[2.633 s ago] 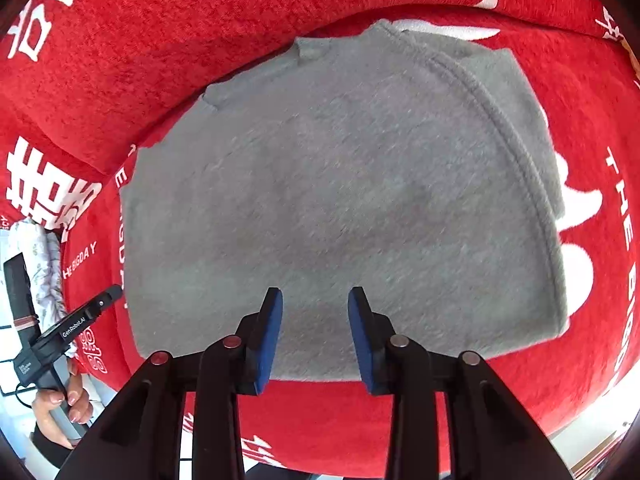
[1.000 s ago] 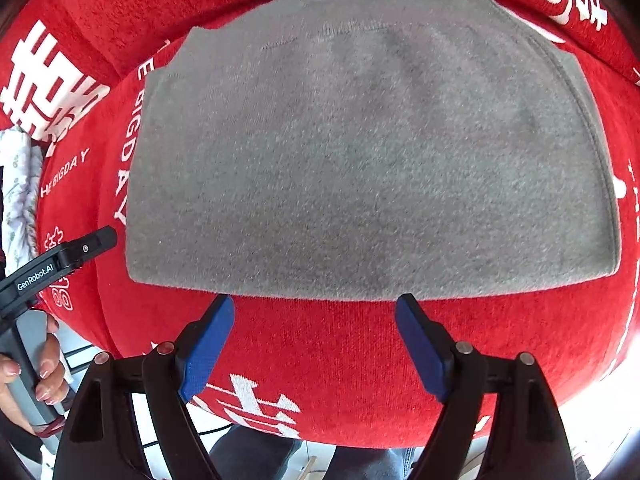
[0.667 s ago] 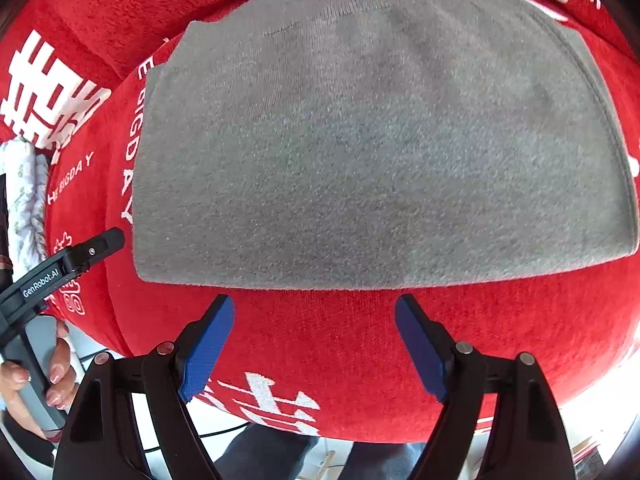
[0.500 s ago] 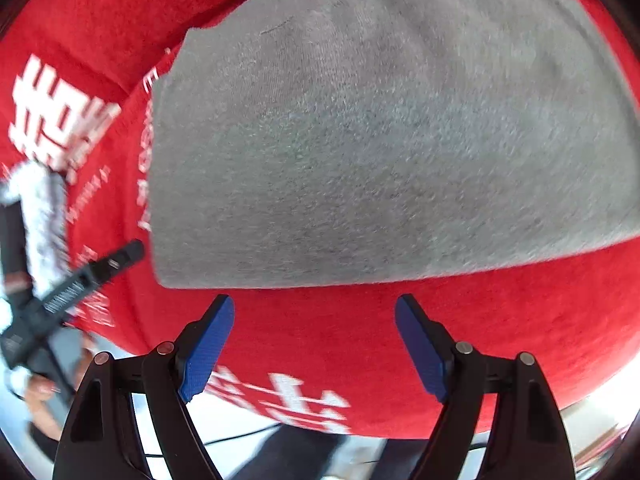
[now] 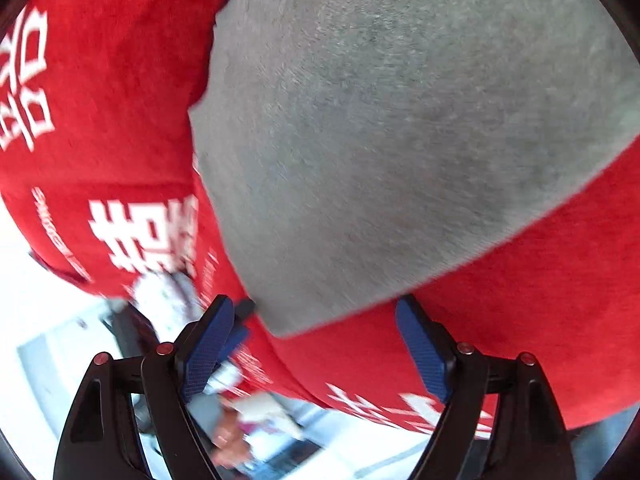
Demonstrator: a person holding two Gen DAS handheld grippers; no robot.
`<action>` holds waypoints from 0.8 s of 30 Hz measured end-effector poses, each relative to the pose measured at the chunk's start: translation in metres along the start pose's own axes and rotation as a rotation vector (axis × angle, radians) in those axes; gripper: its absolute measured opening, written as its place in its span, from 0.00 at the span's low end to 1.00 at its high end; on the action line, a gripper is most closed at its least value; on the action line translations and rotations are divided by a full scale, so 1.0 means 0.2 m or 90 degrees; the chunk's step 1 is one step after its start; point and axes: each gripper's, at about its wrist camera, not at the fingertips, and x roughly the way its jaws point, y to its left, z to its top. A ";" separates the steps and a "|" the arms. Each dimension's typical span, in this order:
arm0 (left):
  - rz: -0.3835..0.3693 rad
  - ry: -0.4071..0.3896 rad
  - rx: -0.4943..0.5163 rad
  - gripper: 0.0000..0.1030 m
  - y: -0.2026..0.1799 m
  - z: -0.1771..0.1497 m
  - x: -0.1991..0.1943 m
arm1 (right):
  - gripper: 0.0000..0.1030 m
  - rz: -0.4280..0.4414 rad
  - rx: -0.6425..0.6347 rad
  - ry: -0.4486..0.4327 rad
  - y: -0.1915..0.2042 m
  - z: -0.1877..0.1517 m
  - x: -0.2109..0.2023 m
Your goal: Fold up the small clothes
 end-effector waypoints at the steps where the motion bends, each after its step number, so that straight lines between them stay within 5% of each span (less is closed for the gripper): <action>1: -0.003 0.000 -0.002 0.99 0.00 0.00 0.01 | 0.85 0.010 0.004 -0.004 0.01 0.01 0.02; 10: -0.013 -0.002 0.010 0.99 -0.05 0.06 0.02 | 0.85 0.063 0.045 -0.027 0.05 0.05 0.05; 24: -0.017 -0.002 0.016 0.99 -0.14 0.12 0.00 | 0.64 0.088 0.096 0.002 -0.01 0.07 0.09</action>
